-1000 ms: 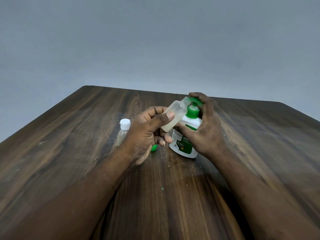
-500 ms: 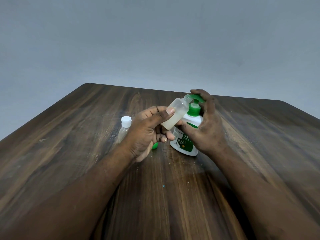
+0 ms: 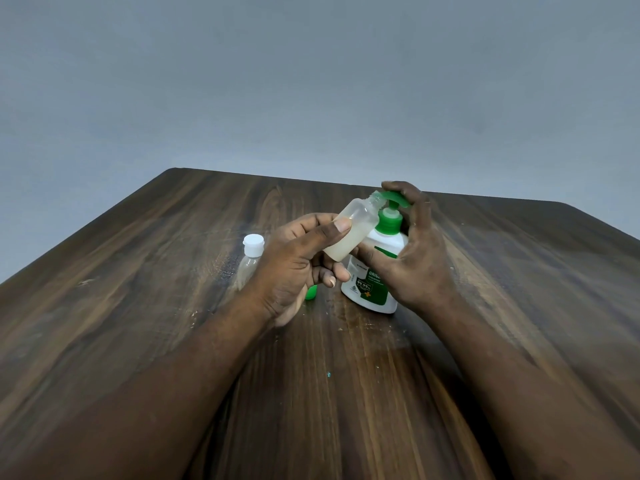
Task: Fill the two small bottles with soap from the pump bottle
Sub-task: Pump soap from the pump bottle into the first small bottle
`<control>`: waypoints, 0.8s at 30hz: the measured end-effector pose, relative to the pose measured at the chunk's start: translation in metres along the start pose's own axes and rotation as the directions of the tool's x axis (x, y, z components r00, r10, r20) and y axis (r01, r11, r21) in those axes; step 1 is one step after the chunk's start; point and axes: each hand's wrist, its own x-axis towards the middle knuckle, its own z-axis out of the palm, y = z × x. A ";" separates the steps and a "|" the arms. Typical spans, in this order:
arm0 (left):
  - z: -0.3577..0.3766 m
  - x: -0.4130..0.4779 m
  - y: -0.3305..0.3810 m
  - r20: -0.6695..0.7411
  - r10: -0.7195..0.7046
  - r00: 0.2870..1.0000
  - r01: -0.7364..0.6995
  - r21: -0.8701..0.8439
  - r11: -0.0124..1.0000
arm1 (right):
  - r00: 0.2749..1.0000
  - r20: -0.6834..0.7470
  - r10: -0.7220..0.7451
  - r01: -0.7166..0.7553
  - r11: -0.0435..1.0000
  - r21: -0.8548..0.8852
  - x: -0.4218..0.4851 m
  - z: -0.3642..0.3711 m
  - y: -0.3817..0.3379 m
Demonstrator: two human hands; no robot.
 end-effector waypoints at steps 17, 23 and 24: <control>0.001 -0.001 0.000 0.033 0.018 0.999 -0.017 -0.030 0.999 | 1.000 -0.023 -0.022 0.022 1.000 -0.007 0.000 0.001 0.000; 0.001 -0.003 0.000 -0.003 0.024 1.000 -0.023 0.048 0.999 | 0.999 -0.033 -0.017 0.016 1.000 -0.021 -0.001 0.001 0.002; 0.000 -0.002 0.000 -0.010 0.021 1.000 -0.021 0.053 0.998 | 0.999 -0.036 -0.023 0.022 0.999 -0.026 -0.001 0.001 0.002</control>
